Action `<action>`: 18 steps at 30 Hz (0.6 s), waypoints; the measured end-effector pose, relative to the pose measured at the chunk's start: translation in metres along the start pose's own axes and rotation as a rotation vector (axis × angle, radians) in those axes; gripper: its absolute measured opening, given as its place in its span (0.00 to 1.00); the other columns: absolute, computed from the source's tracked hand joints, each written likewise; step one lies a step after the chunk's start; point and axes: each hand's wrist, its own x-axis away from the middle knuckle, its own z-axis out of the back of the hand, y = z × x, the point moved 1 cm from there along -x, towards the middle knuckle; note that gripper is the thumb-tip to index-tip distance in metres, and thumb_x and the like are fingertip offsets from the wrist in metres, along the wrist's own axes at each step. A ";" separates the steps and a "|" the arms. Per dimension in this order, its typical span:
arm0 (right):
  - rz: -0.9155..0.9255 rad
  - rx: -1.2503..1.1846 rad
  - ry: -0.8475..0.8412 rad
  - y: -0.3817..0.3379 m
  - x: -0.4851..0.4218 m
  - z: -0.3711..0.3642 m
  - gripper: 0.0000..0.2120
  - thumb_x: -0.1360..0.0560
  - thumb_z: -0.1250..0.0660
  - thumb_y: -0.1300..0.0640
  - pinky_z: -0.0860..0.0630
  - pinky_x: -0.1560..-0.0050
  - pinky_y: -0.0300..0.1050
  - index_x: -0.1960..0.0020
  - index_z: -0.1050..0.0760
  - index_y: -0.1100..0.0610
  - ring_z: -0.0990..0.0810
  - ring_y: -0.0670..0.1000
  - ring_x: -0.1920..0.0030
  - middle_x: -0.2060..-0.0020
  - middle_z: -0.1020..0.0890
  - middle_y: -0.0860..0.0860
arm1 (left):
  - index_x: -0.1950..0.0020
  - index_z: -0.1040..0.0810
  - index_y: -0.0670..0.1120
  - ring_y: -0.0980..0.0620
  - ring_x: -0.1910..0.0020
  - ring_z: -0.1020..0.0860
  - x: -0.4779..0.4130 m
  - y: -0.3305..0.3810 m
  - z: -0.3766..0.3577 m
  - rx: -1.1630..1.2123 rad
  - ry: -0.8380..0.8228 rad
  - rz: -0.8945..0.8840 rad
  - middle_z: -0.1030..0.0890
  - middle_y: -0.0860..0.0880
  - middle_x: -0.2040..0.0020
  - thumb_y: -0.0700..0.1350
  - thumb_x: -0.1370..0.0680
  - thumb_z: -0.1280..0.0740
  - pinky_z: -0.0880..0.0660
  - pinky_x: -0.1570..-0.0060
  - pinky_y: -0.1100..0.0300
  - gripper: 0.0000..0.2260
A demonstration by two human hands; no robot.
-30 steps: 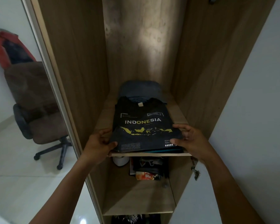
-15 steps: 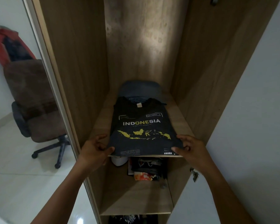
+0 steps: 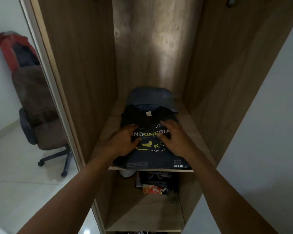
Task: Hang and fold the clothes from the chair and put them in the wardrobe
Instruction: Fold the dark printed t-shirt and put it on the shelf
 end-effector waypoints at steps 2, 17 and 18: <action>-0.033 0.143 -0.184 0.008 -0.004 -0.017 0.35 0.20 0.43 0.36 0.48 0.21 0.55 0.19 0.48 0.50 0.52 0.53 0.20 0.19 0.50 0.50 | 0.19 0.49 0.56 0.48 0.21 0.44 -0.009 -0.011 -0.012 -0.066 -0.152 0.045 0.47 0.51 0.19 0.65 0.19 0.45 0.43 0.25 0.44 0.31; -0.135 0.163 -0.138 0.031 -0.008 -0.032 0.40 0.20 0.49 0.33 0.54 0.20 0.53 0.18 0.58 0.52 0.57 0.50 0.19 0.19 0.56 0.49 | 0.19 0.53 0.53 0.48 0.20 0.55 -0.012 0.009 -0.040 -0.102 -0.059 0.089 0.54 0.50 0.18 0.73 0.25 0.46 0.52 0.22 0.47 0.42; -0.162 0.157 -0.141 0.032 -0.011 -0.031 0.41 0.20 0.49 0.32 0.54 0.20 0.52 0.18 0.59 0.53 0.57 0.50 0.19 0.19 0.57 0.49 | 0.19 0.53 0.53 0.48 0.20 0.55 -0.014 0.008 -0.038 -0.107 -0.062 0.096 0.54 0.50 0.18 0.73 0.25 0.46 0.52 0.22 0.47 0.42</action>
